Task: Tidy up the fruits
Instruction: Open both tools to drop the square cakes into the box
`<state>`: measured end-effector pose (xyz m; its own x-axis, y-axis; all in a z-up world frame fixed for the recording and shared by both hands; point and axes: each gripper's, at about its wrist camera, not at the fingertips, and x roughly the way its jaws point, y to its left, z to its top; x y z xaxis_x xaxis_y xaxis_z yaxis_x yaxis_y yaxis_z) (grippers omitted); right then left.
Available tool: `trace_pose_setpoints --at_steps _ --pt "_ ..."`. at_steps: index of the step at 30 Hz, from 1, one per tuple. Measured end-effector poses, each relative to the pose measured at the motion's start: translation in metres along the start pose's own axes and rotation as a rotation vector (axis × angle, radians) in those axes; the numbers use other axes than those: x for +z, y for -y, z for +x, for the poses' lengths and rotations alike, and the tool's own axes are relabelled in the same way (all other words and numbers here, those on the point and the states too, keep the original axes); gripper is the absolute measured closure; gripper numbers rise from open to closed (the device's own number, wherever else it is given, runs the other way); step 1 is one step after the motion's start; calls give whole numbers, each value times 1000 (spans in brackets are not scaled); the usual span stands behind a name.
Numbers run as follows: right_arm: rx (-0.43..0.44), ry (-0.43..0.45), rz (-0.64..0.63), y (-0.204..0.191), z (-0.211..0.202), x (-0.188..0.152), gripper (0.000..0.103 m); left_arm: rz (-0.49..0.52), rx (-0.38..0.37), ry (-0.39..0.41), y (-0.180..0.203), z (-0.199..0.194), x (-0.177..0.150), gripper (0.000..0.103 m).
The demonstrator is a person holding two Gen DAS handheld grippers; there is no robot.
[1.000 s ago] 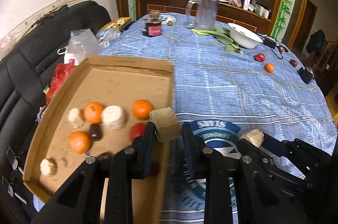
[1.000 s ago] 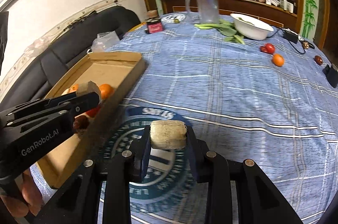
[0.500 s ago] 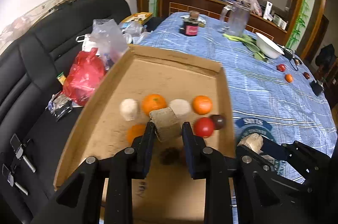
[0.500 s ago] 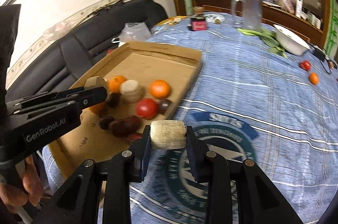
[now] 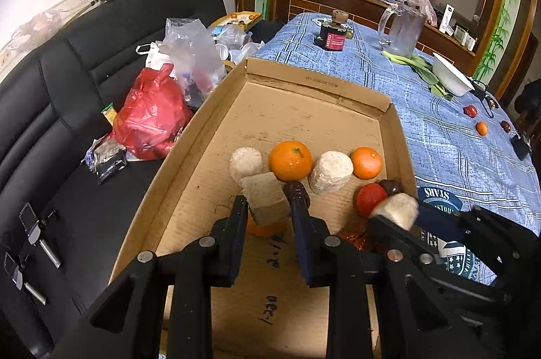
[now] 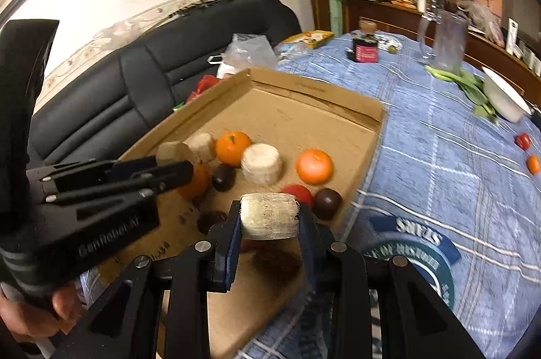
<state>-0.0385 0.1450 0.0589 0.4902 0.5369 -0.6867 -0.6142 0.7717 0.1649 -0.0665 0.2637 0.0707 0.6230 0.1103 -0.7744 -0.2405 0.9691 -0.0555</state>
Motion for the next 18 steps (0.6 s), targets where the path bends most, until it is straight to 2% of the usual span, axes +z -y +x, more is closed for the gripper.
trace_pose_setpoints --at_steps 10,11,12,13,14,15,16,18 --pt "11 -2 -70 -10 20 -3 66 14 21 25 0 1 -3 77" --pt "14 4 -69 -10 19 -3 62 11 20 28 0 1 -3 76" --pt "21 10 -64 -9 18 -3 51 8 17 28 0 1 -4 75" --pt "29 22 -55 -9 15 -2 44 -4 5 33 -1 0 -4 69" --pt "25 27 -54 -9 14 -2 37 -10 5 37 -2 0 -4 54" --pt "23 40 -59 -9 11 -3 35 -14 10 44 -2 -2 -4 46" --pt "23 43 -60 -10 9 -3 36 -18 11 58 -2 -4 -4 34" --pt "28 47 -54 -10 5 -3 36 -24 13 77 -3 -8 -5 27"
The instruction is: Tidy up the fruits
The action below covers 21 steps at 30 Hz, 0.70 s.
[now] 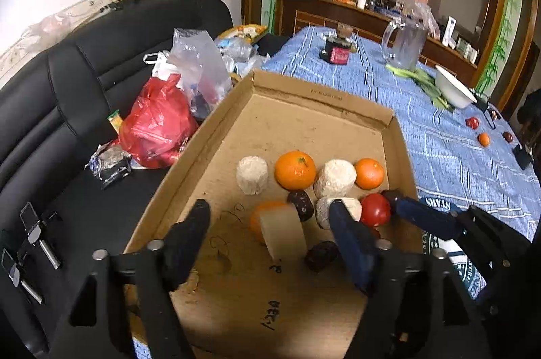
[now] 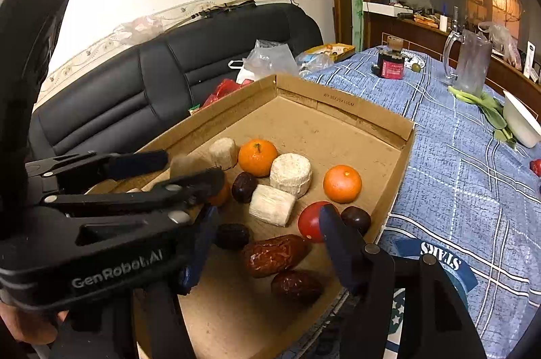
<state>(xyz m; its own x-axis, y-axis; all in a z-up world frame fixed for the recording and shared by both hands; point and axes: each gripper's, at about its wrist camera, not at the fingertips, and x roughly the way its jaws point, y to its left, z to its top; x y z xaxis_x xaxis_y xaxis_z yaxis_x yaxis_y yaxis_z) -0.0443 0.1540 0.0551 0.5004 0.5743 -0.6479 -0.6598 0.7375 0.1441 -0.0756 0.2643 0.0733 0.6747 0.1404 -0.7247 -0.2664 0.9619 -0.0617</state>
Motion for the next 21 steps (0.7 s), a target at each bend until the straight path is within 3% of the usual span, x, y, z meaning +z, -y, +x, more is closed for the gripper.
trace_pose_setpoints --at_steps 4,13,21 --pt "-20 30 8 2 -17 -6 36 -10 7 31 3 -8 -3 18" --pt "-119 105 45 16 -55 -26 21 24 28 97 27 -29 -12 14" --pt "-125 117 73 24 -64 -35 20 30 24 118 35 -37 -18 13"
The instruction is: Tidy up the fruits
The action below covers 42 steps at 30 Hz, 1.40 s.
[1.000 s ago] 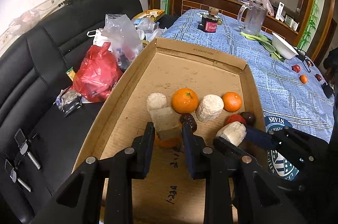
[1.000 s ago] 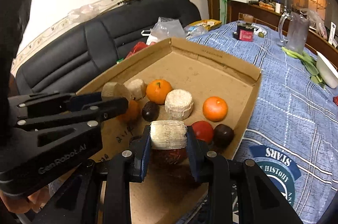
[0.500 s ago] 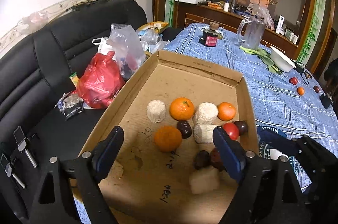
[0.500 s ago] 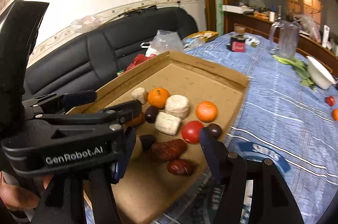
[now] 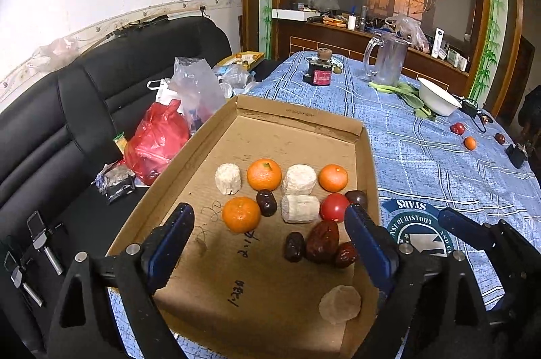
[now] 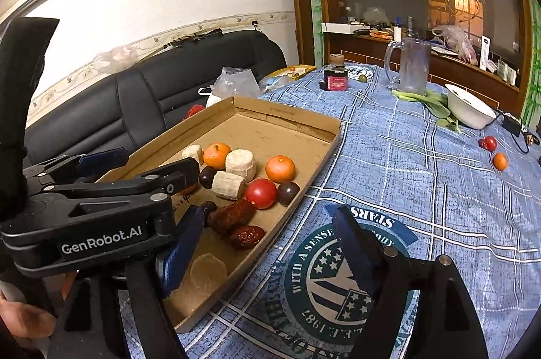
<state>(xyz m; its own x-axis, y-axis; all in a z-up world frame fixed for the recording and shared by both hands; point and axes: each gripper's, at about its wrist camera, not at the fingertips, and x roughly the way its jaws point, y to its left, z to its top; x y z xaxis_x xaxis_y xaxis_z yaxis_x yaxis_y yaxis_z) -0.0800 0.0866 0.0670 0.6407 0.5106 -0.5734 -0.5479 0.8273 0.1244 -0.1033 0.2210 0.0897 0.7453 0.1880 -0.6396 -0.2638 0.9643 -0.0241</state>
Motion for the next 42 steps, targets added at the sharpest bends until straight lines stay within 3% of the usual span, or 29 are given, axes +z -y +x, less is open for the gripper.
trace_pose_setpoints --at_steps 42 --pt "17 -25 9 2 4 -3 20 9 21 3 2 -2 1 13"
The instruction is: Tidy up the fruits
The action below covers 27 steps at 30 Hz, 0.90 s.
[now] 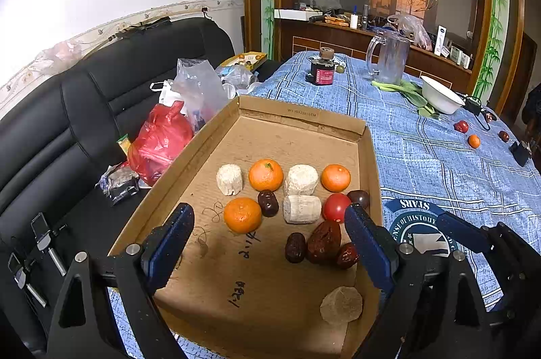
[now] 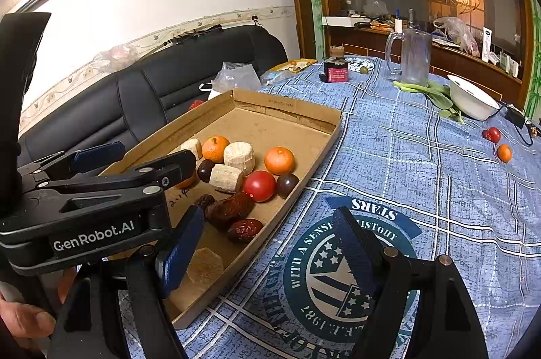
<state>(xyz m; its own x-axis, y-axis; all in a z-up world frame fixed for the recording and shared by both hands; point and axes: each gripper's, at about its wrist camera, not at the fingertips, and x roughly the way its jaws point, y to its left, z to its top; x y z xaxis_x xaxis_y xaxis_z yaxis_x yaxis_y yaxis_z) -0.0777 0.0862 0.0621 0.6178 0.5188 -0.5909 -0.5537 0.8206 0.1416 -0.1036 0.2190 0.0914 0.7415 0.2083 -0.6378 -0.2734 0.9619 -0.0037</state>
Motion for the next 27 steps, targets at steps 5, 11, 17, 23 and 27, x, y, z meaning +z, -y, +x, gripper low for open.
trace_pose_setpoints --at_steps 5,11,17,23,27 --pt "2 -2 1 -1 0 1 20 -1 0 1 0 0 0 13" --pt "3 -4 3 -1 1 0 20 -2 2 1 1 1 -1 13" --pt "7 -5 6 0 3 0 20 12 15 21 5 2 -4 13" --pt "5 1 38 14 -1 1 20 31 18 22 16 -2 0 13" --pt "-7 3 73 29 -6 2 20 37 4 22 25 -4 3 13"
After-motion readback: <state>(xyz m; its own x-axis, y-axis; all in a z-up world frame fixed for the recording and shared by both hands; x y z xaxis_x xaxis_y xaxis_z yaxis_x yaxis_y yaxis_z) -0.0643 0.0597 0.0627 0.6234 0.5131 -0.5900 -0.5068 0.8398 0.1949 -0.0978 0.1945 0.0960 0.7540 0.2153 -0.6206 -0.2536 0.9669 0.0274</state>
